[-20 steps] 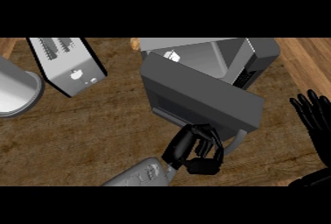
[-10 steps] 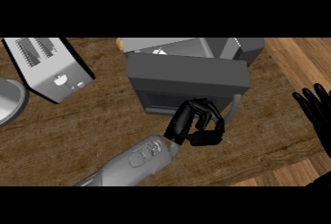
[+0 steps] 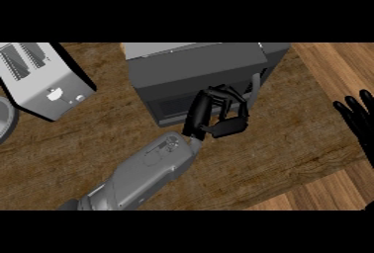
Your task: Pick up the milk, place it into the microwave and close the microwave
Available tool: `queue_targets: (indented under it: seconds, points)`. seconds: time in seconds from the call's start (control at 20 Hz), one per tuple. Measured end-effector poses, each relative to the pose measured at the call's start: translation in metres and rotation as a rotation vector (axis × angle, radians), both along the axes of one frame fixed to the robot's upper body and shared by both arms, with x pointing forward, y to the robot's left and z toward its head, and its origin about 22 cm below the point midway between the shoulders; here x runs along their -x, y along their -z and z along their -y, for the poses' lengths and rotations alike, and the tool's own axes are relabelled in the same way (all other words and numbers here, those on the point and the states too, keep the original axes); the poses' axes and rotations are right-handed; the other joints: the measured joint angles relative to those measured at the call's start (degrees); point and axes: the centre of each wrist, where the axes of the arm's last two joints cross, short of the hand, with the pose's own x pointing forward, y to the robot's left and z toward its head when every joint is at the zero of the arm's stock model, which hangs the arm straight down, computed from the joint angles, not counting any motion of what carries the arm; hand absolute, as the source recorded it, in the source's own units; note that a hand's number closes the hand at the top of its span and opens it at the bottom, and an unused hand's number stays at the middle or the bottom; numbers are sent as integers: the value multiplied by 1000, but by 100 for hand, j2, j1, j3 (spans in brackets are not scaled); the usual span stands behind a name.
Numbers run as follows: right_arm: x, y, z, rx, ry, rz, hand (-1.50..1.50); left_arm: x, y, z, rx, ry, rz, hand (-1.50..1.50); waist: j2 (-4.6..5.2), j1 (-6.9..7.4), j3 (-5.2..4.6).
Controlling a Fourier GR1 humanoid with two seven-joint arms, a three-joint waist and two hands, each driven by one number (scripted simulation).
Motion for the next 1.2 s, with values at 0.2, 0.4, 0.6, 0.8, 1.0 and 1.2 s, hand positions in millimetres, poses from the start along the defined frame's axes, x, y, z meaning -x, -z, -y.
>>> queue_targets:
  seconds: [0.2,0.4,0.6,0.8,1.0,1.2]
  points:
    - [-2,-11,0,4,-16,15,-150,-10,-3,-3,27,-28,7,150,25,-86,0]
    - [-4,-19,0,5,-31,25,-150,-11,-1,-4,58,-41,21,150,28,-142,10]
    - [-7,-27,0,6,-42,40,-150,-12,0,-5,84,-43,32,150,37,-169,17]
    - [-9,-35,2,3,-50,50,-150,-12,1,-5,99,-49,50,150,47,-195,25]
    - [-10,-39,2,-3,-57,47,-150,-12,3,-6,114,-60,67,150,52,-234,29]
    - [-11,-45,4,1,-62,51,-150,-13,4,-7,124,-70,78,150,54,-262,34]
